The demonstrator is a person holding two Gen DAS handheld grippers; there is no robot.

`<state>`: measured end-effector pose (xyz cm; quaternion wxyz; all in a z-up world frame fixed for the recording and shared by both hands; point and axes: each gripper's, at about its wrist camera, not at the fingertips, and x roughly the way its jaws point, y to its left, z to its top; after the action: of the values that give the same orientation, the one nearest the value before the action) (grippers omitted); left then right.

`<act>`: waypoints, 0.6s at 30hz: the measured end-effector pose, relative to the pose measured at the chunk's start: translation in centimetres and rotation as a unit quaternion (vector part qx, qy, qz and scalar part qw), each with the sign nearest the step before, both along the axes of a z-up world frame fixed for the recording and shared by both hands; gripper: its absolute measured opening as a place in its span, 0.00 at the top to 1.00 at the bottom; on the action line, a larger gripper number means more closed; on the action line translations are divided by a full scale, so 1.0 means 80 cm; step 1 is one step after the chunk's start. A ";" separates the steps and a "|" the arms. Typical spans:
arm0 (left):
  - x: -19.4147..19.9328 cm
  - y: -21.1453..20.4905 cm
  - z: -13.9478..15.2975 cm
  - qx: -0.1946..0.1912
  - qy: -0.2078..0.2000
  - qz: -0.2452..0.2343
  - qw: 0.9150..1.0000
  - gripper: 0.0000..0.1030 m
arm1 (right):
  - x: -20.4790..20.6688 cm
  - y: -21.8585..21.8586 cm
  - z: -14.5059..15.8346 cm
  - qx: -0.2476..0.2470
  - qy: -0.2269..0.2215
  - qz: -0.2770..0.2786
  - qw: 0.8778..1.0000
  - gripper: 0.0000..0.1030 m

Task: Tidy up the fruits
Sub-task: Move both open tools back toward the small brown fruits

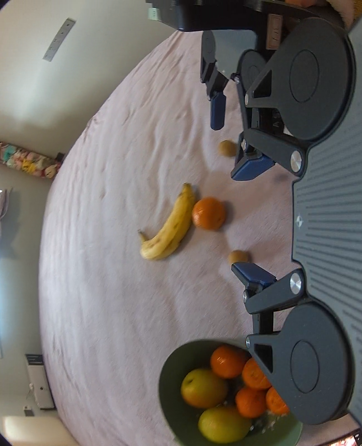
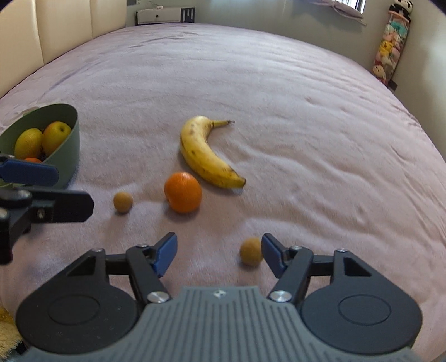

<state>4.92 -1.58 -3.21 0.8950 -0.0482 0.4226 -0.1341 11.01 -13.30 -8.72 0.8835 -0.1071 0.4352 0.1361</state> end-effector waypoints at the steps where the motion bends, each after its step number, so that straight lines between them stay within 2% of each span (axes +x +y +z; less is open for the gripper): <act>1: 0.000 -0.001 -0.003 -0.002 0.005 -0.002 1.000 0.25 | -0.001 -0.004 -0.002 0.001 0.003 -0.004 1.000 0.37; 7: 0.003 0.004 -0.016 -0.023 0.001 0.015 1.000 0.26 | 0.005 -0.025 -0.004 0.016 0.005 -0.032 0.999 0.38; 10: 0.009 0.005 -0.025 -0.022 -0.001 0.027 0.999 0.26 | 0.010 -0.030 -0.008 0.019 0.012 -0.043 0.999 0.46; 16: 0.014 -0.009 -0.042 0.026 0.000 0.023 0.999 0.30 | 0.019 -0.035 -0.017 0.039 0.031 -0.055 0.997 0.51; 18: 0.015 -0.016 -0.050 0.049 -0.007 0.027 0.998 0.35 | 0.020 -0.036 -0.022 0.040 0.034 -0.061 0.997 0.53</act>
<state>6.08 -2.86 -7.20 0.9025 -0.0150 0.4210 -0.0896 12.64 -16.16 -10.45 0.8784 -0.0401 0.4649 0.1034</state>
